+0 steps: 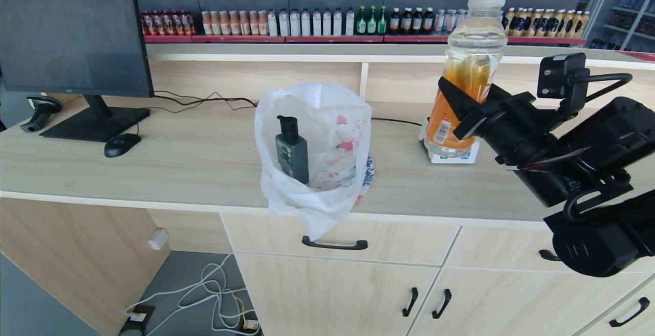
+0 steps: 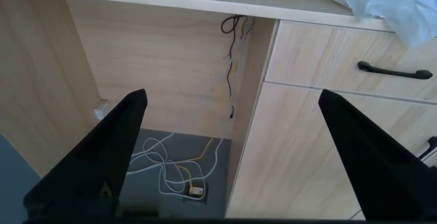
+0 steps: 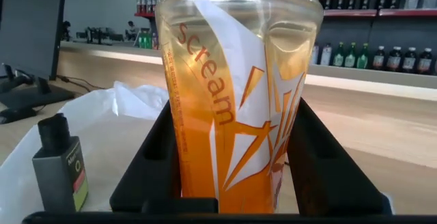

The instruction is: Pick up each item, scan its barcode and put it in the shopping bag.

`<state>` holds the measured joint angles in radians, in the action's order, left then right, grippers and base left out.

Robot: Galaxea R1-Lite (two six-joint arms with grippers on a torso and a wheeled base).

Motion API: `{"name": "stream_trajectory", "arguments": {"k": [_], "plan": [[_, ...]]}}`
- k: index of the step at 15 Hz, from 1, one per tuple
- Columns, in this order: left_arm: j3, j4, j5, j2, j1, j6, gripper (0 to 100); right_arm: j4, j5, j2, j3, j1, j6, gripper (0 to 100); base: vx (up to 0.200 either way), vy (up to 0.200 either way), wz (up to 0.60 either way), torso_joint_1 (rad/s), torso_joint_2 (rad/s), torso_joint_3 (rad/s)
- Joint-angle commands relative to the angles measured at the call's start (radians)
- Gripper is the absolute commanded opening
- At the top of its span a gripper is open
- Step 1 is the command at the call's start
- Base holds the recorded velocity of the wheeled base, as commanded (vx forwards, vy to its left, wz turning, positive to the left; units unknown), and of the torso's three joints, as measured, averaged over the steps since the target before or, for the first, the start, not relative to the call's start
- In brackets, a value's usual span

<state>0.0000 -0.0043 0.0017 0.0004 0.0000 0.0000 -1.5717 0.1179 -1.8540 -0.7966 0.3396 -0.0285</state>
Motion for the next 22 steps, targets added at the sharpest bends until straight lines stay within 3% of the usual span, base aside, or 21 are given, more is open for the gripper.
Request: {"name": "stream_trajectory", "arguments": {"k": [1, 4, 11, 14, 22], "plan": [[0.0, 0.0, 0.0, 0.001, 0.002, 0.0, 100, 0.001, 0.0, -0.02, -0.018, -0.005, -0.001, 0, 0.0, 0.2, 0.0, -0.002, 0.01, 0.007], [0.0, 0.0, 0.0, 0.001, 0.0, 0.0, 100, 0.001, -0.004, -0.027, -0.032, -0.007, -0.001, 0, 0.0, 0.2, 0.0, 0.007, 0.0, 0.004], [0.0, 0.0, 0.0, 0.001, 0.0, 0.0, 100, 0.001, -0.037, -0.031, -0.064, -0.005, 0.012, 0, 0.0, 0.0, 0.0, 0.0, 0.0, 0.0], [0.0, 0.0, 0.0, 0.001, 0.0, 0.0, 100, 0.001, -0.04, -0.031, -0.062, -0.005, 0.012, 0, 0.0, 0.0, 0.6, 0.002, 0.0, 0.004], [0.0, 0.0, 0.0, 0.001, 0.0, 0.0, 100, 0.001, -0.04, -0.074, -0.073, -0.002, 0.019, 0, 0.0, 0.0, 0.0, 0.0, 0.0, 0.0]]}}
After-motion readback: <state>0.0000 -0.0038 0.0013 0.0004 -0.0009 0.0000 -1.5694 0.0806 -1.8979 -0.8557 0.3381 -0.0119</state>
